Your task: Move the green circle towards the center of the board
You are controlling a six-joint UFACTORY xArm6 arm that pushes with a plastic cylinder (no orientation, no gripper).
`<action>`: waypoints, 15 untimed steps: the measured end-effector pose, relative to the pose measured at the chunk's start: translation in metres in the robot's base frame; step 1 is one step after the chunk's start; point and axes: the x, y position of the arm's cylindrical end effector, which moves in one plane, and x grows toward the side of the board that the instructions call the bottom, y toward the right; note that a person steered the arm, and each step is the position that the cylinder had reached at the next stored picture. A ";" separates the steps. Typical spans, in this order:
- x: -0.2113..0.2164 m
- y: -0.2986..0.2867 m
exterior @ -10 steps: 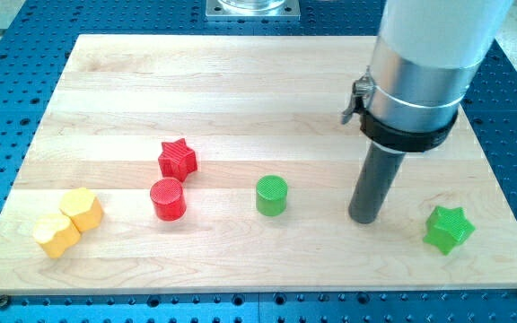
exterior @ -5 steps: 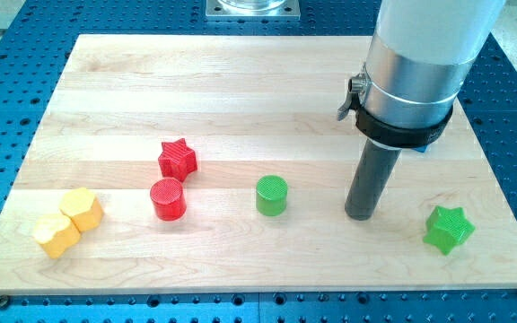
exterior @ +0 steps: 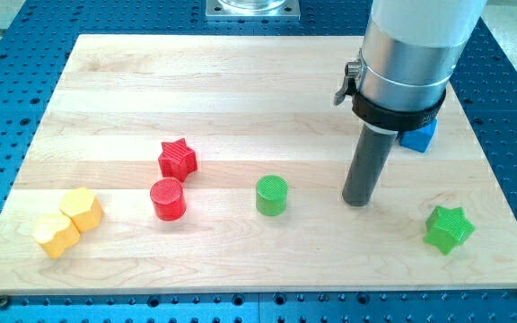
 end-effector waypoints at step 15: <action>-0.010 -0.105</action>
